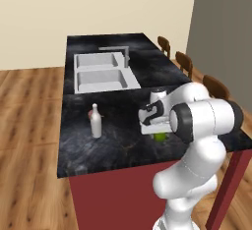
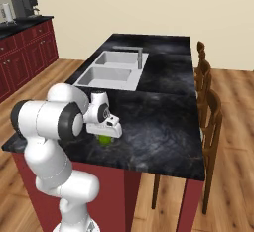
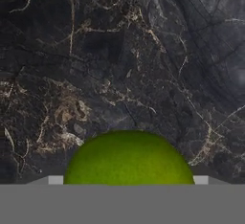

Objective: Place the liquor on the top shelf of the fridge to keep it out of children's reach, and place the onion and lime on lower shelves for easy access.

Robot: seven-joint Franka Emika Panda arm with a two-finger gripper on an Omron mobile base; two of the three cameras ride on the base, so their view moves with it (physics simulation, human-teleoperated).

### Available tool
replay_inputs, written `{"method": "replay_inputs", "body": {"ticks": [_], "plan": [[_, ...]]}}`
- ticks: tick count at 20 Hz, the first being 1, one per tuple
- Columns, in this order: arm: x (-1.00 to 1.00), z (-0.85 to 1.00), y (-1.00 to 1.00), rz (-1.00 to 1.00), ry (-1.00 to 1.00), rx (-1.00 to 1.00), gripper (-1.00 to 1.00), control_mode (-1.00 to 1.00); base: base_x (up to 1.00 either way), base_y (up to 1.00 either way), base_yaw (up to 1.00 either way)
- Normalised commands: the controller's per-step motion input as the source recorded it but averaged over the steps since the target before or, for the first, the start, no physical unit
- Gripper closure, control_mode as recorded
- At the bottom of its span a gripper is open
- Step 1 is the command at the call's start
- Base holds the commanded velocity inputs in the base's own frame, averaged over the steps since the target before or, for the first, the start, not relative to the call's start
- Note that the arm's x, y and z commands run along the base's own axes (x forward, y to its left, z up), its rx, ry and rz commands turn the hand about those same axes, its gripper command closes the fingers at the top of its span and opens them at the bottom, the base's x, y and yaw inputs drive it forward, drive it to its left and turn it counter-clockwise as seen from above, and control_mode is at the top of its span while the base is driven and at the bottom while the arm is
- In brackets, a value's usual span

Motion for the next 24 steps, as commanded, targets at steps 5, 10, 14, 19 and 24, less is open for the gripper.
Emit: {"method": "replay_inputs", "body": {"ticks": [5, 10, 14, 19, 24], "plan": [[-0.74, 0.59, -0.04, 0.01, -0.29, 0.00, 1.00, -1.00, 0.00, 0.00, 0.00], [-0.91, 0.95, -0.02, 0.09, -0.39, 0.03, 1.00, -1.00, 0.00, 0.00, 0.00], [-1.00, 0.89, 0.00, 0.15, -0.44, 0.04, 1.00, -1.00, 0.00, 0.00, 0.00], [-0.84, 0.75, 0.00, 0.14, -0.41, 0.01, 1.00, -1.00, 0.00, 0.00, 0.00], [-0.58, 0.65, 0.02, 0.10, -0.29, 0.00, 1.00, -1.00, 0.00, 0.00, 0.00]]}}
